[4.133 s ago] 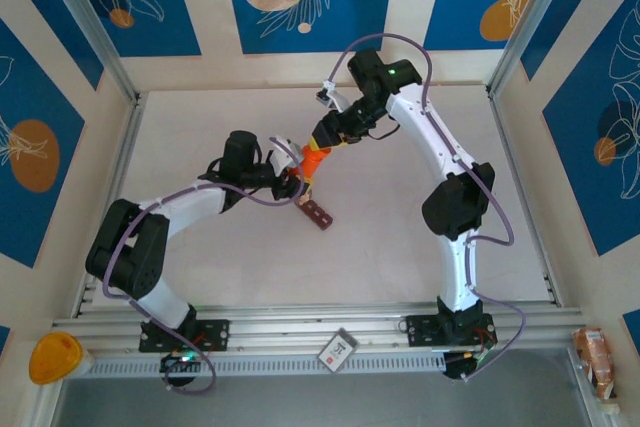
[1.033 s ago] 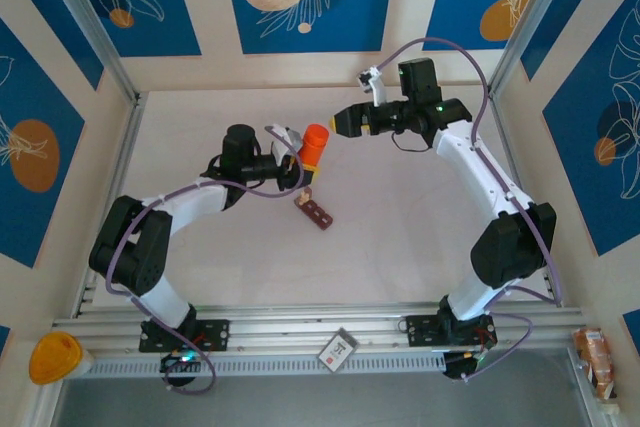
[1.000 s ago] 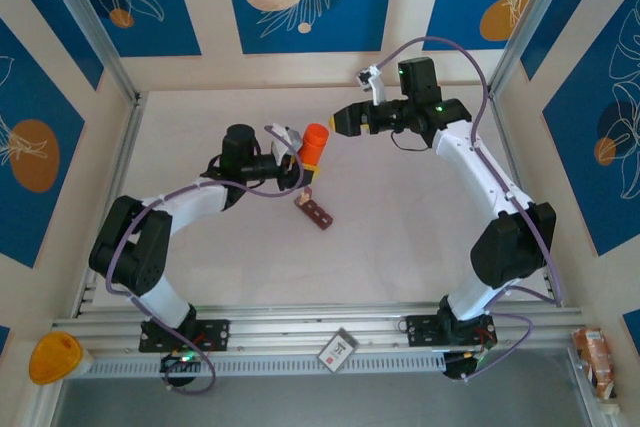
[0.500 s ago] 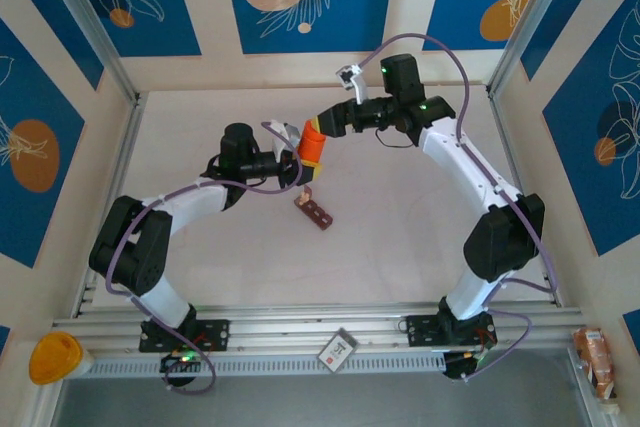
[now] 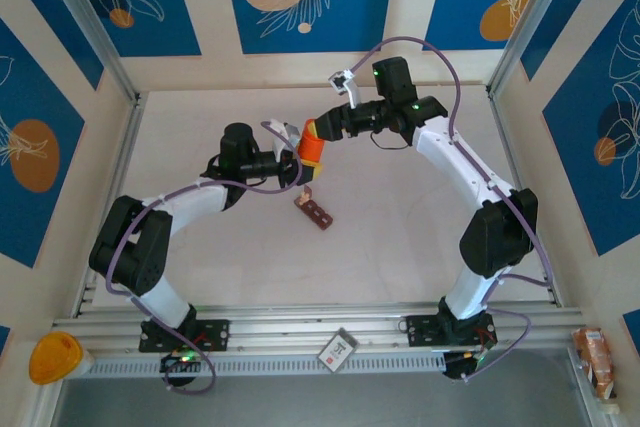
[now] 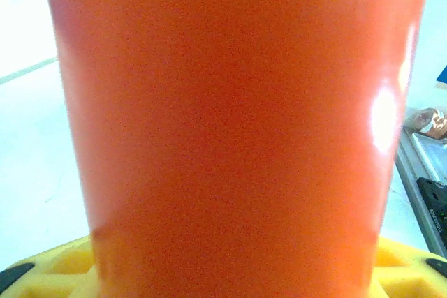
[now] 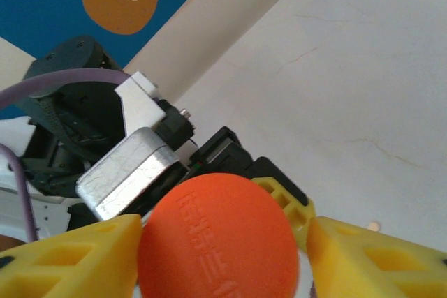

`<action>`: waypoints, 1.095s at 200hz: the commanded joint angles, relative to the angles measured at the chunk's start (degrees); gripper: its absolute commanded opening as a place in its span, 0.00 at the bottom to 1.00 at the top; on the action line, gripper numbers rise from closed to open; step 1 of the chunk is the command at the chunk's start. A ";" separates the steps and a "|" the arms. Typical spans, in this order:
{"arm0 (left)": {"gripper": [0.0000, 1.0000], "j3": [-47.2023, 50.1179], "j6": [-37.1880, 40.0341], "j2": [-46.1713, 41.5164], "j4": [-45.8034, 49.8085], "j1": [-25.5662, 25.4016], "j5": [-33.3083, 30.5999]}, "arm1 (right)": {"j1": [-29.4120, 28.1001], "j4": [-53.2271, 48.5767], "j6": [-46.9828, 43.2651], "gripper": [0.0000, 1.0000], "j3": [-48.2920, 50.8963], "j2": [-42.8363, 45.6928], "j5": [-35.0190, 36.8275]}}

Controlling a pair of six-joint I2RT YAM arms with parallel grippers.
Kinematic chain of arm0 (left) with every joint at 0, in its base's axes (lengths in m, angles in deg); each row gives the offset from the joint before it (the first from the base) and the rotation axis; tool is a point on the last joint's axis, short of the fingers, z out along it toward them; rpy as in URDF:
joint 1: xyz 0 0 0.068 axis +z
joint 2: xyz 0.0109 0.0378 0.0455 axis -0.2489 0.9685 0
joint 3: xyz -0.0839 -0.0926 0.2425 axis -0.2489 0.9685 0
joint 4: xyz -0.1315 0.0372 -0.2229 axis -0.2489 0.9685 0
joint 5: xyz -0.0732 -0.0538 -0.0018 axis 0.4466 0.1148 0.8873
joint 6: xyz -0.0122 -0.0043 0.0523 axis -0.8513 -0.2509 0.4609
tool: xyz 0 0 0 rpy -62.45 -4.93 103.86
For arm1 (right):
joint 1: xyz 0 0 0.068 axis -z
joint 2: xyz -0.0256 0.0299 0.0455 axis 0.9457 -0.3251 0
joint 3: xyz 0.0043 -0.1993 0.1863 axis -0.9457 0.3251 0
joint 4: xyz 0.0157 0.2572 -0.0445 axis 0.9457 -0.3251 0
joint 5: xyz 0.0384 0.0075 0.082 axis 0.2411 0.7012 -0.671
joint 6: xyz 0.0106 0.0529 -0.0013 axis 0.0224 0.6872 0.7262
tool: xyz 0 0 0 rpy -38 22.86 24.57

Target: Sort the pills into containers

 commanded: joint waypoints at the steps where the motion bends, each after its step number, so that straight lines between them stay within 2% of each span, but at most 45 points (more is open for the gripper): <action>1: 0.00 -0.09 -0.19 -0.37 -2.08 0.59 1.87 | -0.56 -1.66 -0.84 0.52 -1.73 -0.49 -0.81; 48: 0.00 -0.01 -2.24 -0.77 -5.24 0.63 -0.39 | -2.60 -1.94 2.60 0.43 -0.07 0.00 5.44; 119: 0.00 1.13 -3.84 -2.13 -11.27 0.24 -7.48 | -8.37 0.55 18.36 0.43 4.92 0.87 23.17; 163: 0.00 1.32 -3.74 -1.62 -11.48 0.23 -7.65 | -9.04 2.59 21.38 0.44 6.26 2.04 25.53; 181: 0.00 1.44 -3.43 -1.20 -11.24 0.14 -7.66 | -8.89 1.17 20.64 0.50 4.46 2.02 25.57; 200: 0.00 1.46 -3.47 -0.65 -11.19 0.23 -7.38 | -7.89 -0.04 20.42 0.66 2.37 2.58 25.06; 219: 0.00 1.56 -3.52 0.04 -11.19 0.20 -6.86 | -5.88 0.52 20.73 0.76 1.55 4.49 22.98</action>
